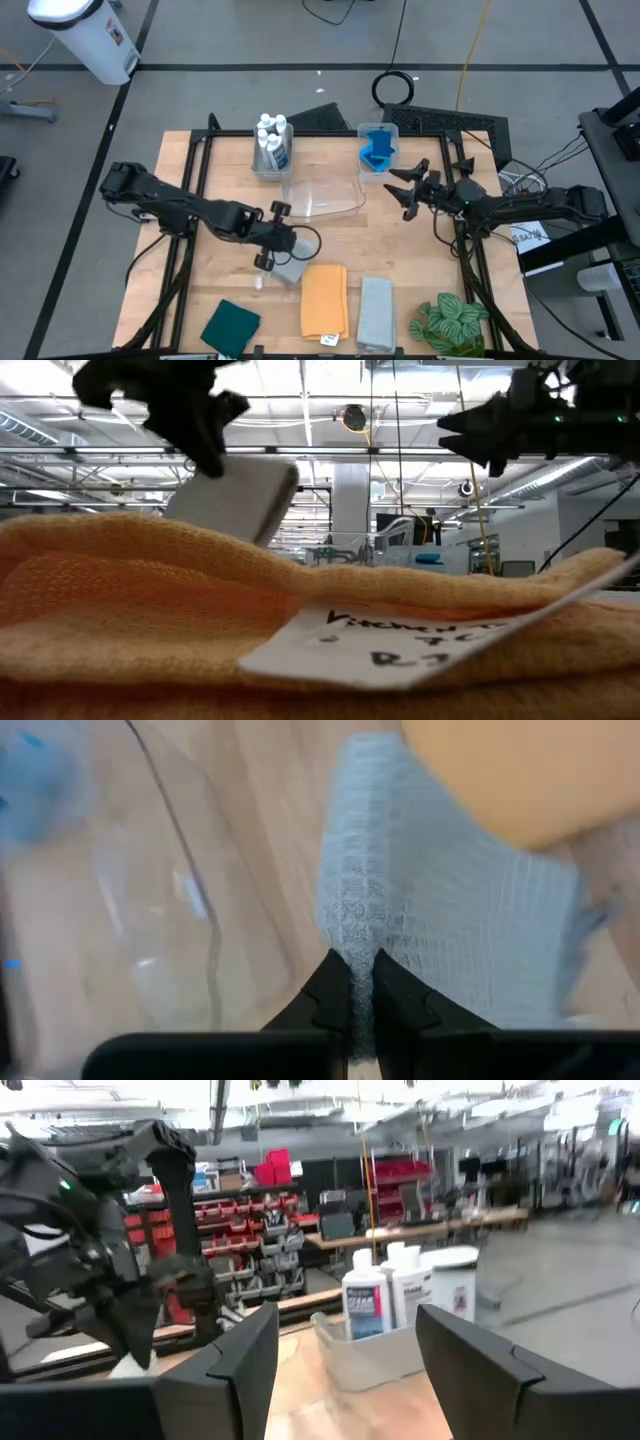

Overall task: Pick & Place Kitchen Items
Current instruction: Put the gray towel into the transparent bin

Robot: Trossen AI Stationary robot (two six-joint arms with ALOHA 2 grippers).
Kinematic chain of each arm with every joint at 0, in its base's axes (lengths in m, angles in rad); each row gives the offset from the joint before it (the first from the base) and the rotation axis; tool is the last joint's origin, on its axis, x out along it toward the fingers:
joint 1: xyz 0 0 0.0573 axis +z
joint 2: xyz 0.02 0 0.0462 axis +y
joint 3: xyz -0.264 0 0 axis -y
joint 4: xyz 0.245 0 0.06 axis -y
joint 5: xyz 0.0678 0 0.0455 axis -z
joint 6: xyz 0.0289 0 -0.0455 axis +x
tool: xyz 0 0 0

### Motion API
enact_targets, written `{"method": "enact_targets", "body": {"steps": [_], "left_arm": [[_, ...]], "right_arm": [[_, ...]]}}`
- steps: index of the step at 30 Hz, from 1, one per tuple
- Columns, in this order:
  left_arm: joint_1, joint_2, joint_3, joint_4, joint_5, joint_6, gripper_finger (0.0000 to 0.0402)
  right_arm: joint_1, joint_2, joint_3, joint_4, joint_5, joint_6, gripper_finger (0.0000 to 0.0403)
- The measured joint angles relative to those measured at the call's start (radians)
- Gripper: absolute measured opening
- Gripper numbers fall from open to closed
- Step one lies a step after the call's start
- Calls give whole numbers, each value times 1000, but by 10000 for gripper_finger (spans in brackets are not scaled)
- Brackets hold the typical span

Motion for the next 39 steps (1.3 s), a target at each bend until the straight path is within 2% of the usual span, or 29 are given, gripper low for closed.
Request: {"method": "enact_targets", "body": {"steps": [2, 4, 10, 12, 15, 20, 26, 33, 39], "left_arm": [[-2, -1, 37, -18, -25, 15, 18], [-2, -1, 55, -34, -52, 32, 18], [10, -1, 61, -33, -72, 88, 18], [17, -1, 61, -32, -78, 97, 18], [24, -1, 61, -26, -103, 119, 18], [36, -1, 61, -26, -113, 122, 18], [35, -1, 61, -26, -112, 134, 17], [35, -1, 61, -26, -104, 131, 20], [50, -2, 62, -25, -102, 131, 17]], "right_arm": [[27, 33, 63, -83, 0, 37, 210], [66, 75, 166, -243, -2, 63, 210], [156, 302, 579, -770, -8, 152, 210], [164, 397, 713, -904, -52, 162, 210], [164, 543, 880, -1017, -148, 158, 210], [164, 742, 1062, -1051, -256, 116, 210], [164, 906, 1157, -1051, -269, 51, 210], [163, 993, 1160, -1014, -296, 38, 210], [165, 1010, 1160, -969, -378, 47, 210]]}}
